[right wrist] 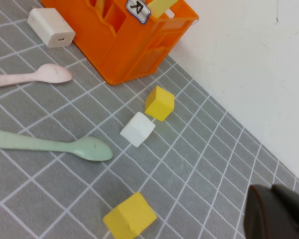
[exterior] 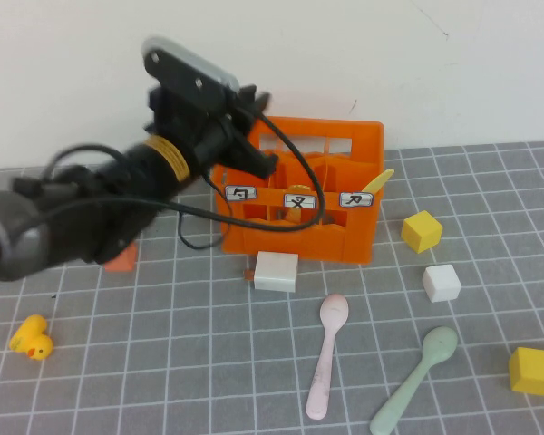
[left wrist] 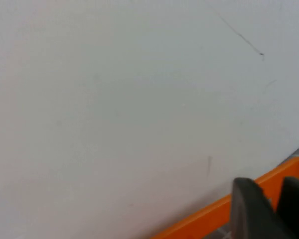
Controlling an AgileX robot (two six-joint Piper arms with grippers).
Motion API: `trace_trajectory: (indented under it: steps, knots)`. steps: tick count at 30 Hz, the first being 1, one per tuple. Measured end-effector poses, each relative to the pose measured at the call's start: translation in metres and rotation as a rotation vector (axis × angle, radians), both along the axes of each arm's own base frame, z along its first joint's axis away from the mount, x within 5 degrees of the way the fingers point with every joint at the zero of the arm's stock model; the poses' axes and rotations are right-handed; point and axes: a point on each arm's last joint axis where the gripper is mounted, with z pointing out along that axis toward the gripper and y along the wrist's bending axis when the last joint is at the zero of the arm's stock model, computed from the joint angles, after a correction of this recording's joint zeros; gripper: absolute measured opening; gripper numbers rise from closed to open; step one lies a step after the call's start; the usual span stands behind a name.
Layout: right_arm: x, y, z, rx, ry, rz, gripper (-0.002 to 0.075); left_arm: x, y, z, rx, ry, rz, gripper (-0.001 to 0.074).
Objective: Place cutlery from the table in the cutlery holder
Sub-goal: Place the fork on the box, then pick up the spoon
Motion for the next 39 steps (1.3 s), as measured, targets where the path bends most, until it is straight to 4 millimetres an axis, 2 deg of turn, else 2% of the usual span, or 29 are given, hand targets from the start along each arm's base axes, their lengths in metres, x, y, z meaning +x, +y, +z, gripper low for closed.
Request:
trace_trajectory:
  steps: [2, 4, 11, 16, 19, 24, 30, 34, 39]
  knots:
    - [0.000, 0.000, 0.000, 0.000, 0.000, 0.000, -0.0003, -0.007, 0.005, 0.017, 0.039, -0.007, 0.026, 0.0051]
    - [0.000, 0.000, 0.000, -0.002, 0.000, 0.000, -0.0003, -0.015, 0.011, 0.035, 0.055, -0.014, 0.051, 0.0022]
    - [0.000, 0.000, 0.000, -0.004, 0.000, -0.001, -0.0003, -0.054, 0.035, 0.098, 0.083, -0.027, 0.146, 0.0003]
    - [0.000, -0.001, 0.000, -0.017, -0.002, -0.003, -0.0003, -0.088, 0.052, 0.126, 0.068, -0.048, 0.186, 0.0001]
    - [0.000, -0.001, 0.000, -0.018, -0.004, -0.004, -0.0003, -0.110, 0.061, 0.131, 0.052, -0.075, 0.186, 0.0001]
    - [0.000, -0.001, 0.000, -0.018, -0.004, -0.004, -0.0003, -0.148, 0.074, 0.121, 0.021, -0.102, 0.171, 0.0001]
    - [0.000, -0.001, 0.000, -0.020, -0.007, -0.006, -0.0003, -0.184, 0.090, 0.114, -0.132, -0.179, 0.182, 0.0000]
    - [0.001, -0.001, 0.000, -0.021, -0.011, -0.007, -0.0003, -0.206, 0.101, 0.108, -0.109, -0.225, 0.216, 0.0000]
    - [0.001, -0.001, 0.000, -0.021, -0.011, -0.007, -0.0003, -0.246, 0.118, 0.101, -0.112, -0.272, 0.245, 0.0000]
